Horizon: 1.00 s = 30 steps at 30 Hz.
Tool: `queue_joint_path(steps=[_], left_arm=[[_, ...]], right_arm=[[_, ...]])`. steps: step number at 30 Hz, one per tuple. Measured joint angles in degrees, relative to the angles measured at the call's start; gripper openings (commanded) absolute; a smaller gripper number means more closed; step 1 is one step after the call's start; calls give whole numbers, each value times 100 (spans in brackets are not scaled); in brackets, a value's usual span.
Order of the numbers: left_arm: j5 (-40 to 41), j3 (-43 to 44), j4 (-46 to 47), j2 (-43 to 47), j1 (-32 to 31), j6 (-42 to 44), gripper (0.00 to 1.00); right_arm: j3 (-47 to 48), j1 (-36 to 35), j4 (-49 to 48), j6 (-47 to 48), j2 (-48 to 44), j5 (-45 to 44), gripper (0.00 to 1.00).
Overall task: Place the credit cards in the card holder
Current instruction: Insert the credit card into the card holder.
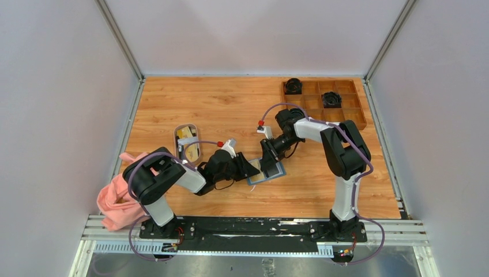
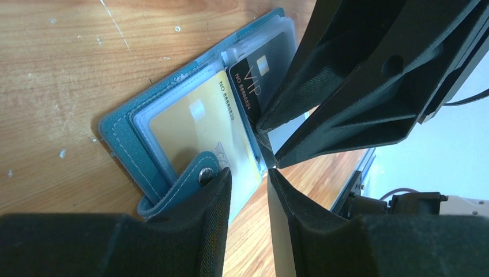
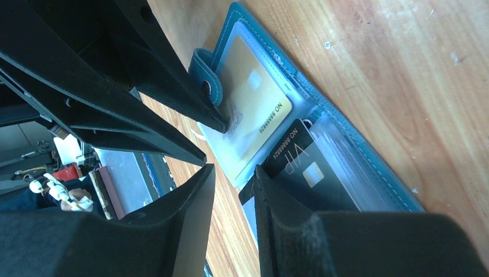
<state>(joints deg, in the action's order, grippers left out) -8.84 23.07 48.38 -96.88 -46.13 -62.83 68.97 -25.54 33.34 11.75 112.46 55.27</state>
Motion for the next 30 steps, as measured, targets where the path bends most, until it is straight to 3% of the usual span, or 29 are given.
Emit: queue_joint_path(steps=[18, 30], left_arm=[[81, -339, -382, 966, 20, 227, 37], [111, -343, -826, 938, 20, 286, 39]], right_arm=[[2, -61, 42, 0, 96, -2, 32], [59, -63, 98, -4, 138, -39, 32]])
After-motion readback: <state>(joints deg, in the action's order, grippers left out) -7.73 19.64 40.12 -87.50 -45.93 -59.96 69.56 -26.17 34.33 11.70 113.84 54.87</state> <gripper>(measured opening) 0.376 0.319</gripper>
